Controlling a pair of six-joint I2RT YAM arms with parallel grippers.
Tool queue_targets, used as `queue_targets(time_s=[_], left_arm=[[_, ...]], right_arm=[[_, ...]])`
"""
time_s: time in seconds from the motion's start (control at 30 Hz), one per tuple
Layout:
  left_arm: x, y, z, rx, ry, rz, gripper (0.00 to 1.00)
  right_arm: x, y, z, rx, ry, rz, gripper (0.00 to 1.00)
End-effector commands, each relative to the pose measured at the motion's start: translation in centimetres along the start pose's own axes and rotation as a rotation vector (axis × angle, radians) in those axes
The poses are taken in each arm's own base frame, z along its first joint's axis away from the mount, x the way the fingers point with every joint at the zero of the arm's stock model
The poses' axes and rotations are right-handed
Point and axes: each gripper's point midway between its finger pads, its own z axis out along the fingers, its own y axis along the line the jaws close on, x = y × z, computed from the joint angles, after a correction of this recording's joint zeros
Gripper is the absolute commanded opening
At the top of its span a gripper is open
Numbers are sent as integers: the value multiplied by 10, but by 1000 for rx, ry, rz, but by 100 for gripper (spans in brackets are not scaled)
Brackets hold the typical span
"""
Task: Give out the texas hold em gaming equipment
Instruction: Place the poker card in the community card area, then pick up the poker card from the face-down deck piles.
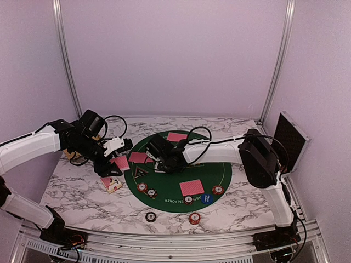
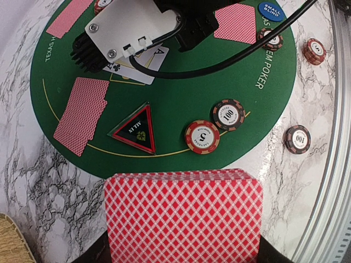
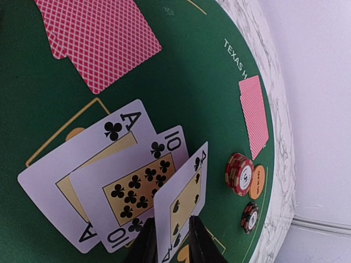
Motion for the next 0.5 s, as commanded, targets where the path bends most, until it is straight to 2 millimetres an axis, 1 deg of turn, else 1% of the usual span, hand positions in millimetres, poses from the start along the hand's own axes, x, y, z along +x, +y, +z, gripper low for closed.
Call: queue_targets(time_s=[0.0, 0.1, 0.2, 0.3, 0.37, 0.47], left_arm=[[-6, -2, -3, 9, -20, 5, 1], [-6, -2, -3, 8, -20, 3, 1], [-6, -2, -3, 9, -21, 3, 1], [-6, -2, -3, 9, -21, 2, 1], [-6, -2, -3, 9, -22, 1, 1], [-6, -2, -4, 7, -24, 1, 1]], right_arm=[[-5, 7, -10, -55, -34, 32, 27], [-3, 9, -14, -71, -33, 36, 36], [0, 8, -18, -83, -28, 44, 49], [-2, 6, -26, -106, -44, 73, 61], [-8, -1, -34, -124, -71, 114, 70], [-19, -22, -48, -167, -119, 218, 75]])
